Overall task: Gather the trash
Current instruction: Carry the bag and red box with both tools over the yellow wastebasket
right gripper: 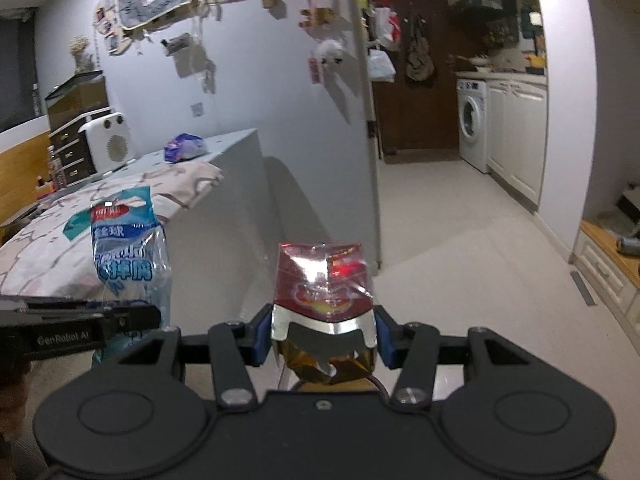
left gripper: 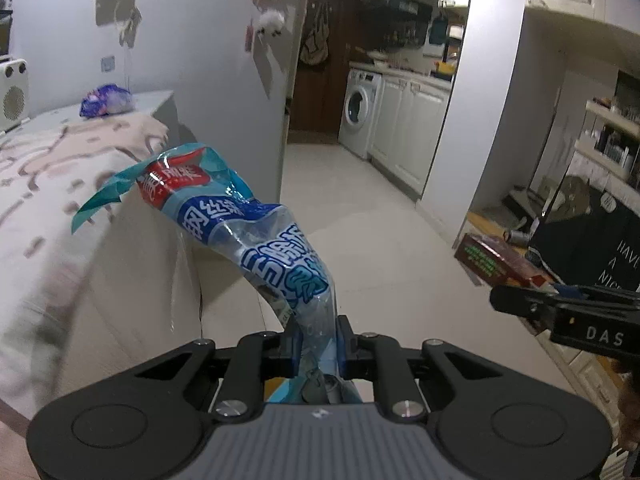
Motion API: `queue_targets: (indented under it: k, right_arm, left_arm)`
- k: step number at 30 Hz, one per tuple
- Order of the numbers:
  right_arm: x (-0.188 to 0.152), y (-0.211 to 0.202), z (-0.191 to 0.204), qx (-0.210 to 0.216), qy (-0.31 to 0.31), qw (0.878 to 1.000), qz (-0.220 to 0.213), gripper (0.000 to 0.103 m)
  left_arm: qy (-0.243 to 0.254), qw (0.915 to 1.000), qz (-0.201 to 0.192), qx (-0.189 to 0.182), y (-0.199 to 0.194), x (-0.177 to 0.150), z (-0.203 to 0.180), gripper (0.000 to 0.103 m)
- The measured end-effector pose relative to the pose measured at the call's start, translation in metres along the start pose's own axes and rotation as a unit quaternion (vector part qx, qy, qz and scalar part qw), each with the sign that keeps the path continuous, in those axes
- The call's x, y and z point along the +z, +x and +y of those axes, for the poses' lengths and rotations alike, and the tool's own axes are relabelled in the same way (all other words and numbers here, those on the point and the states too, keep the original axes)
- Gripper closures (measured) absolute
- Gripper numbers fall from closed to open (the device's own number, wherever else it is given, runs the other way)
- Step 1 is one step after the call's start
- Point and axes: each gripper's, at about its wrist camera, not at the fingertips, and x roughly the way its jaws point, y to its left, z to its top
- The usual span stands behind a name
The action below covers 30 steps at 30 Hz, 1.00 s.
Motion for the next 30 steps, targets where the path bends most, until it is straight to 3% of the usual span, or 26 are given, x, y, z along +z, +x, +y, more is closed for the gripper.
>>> queue_targets:
  k: [13, 23, 26, 30]
  right_arm:
    - [-0.059, 0.040, -0.058, -0.031, 0.045, 0.997, 0.053, 0.052]
    - [-0.111, 0.099, -0.092, -0.044, 0.101, 0.987, 0.117, 0.052]
    - [-0.124, 0.117, -0.103, -0.046, 0.116, 0.983, 0.137, 0.052]
    - [-0.139, 0.139, -0.119, -0.046, 0.136, 0.977, 0.160, 0.052]
  left_arm:
    - [0.007, 0.9972, 0.074, 0.011, 0.085, -0.037, -0.023, 0.085]
    - [0.010, 0.9878, 0.154, 0.022, 0.194, -0.070, -0.015, 0.085]
    - [0.002, 0.9813, 0.192, 0.020, 0.232, -0.078, 0.003, 0.085]
    - [-0.013, 0.9655, 0.260, -0.012, 0.280, -0.095, 0.026, 0.085]
